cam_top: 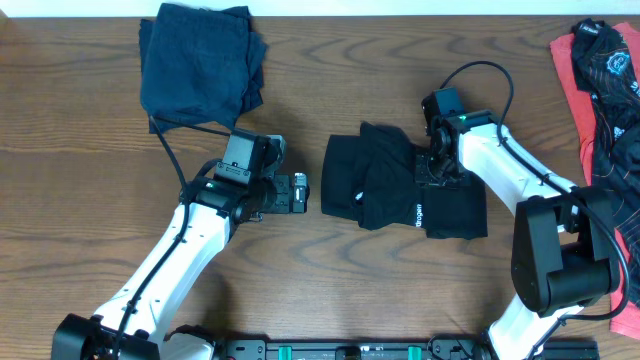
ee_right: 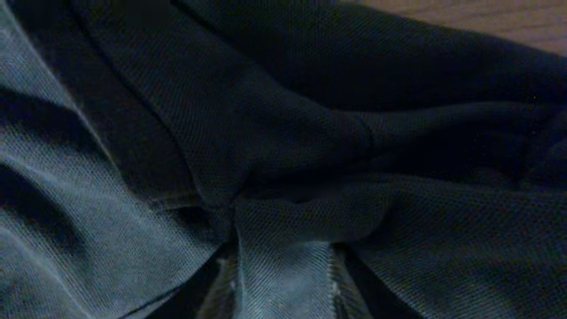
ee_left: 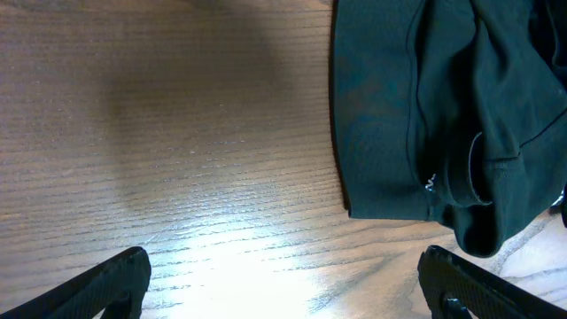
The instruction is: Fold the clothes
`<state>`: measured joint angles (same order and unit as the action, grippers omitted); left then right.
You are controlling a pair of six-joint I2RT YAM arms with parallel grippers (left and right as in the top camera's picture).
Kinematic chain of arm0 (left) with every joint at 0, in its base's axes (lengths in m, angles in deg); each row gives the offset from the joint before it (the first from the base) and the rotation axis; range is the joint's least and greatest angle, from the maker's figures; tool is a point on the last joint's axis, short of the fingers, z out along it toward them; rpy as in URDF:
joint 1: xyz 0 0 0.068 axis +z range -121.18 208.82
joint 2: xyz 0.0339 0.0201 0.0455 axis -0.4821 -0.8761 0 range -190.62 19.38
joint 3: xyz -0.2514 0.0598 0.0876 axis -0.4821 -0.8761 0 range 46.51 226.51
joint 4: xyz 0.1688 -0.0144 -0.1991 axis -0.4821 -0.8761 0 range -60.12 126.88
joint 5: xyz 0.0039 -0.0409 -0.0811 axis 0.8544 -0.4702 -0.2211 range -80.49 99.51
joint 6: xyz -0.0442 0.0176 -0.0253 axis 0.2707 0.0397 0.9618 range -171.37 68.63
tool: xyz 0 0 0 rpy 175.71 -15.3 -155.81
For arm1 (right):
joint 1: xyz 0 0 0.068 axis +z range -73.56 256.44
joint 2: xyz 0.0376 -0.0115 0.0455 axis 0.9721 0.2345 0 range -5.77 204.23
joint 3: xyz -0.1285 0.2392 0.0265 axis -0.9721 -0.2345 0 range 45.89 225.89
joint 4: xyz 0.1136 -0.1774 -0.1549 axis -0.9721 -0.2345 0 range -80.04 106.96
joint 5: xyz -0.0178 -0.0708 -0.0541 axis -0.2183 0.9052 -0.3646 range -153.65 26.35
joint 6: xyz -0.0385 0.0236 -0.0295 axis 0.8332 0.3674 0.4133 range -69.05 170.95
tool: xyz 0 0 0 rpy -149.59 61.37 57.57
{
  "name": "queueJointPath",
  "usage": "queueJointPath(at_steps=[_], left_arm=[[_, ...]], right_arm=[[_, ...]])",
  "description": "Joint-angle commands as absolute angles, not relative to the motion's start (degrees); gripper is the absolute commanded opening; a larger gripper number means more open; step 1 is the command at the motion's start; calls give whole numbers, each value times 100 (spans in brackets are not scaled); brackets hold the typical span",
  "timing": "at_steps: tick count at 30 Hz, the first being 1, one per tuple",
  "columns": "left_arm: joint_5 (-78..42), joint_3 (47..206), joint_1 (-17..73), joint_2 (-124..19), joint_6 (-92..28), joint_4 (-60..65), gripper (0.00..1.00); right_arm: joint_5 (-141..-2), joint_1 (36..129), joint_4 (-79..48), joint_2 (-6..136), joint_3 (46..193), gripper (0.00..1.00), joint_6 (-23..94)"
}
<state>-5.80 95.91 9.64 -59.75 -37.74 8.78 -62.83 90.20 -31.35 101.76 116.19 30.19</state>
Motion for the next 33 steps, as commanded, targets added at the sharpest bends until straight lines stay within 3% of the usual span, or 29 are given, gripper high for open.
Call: queueJointPath(at_steps=[1, 5, 9, 30, 32, 33], left_arm=[[-634, 9548, 988, -6003, -3825, 865, 98], [-634, 9548, 988, -6003, -3825, 863, 98], [-634, 9548, 988, -6003, -3825, 861, 98], [-634, 9548, 988, -6005, -3825, 865, 98], [-634, 9548, 988, -6005, -3825, 865, 98], [-634, 9548, 988, -6003, -3825, 863, 98]], right_arm=[[-6301, 9011, -3059, 10231, 11584, 20, 2921], [-6257, 9011, -2995, 10307, 11573, 1, 2866], [-5975, 9009, -2949, 10366, 11573, 1, 2864], [-5833, 8738, -2982, 10364, 12067, 1, 2895], [-5833, 8738, -3000, 10364, 12067, 9, 2893], [-5859, 8738, -3002, 10364, 12067, 19, 2893]])
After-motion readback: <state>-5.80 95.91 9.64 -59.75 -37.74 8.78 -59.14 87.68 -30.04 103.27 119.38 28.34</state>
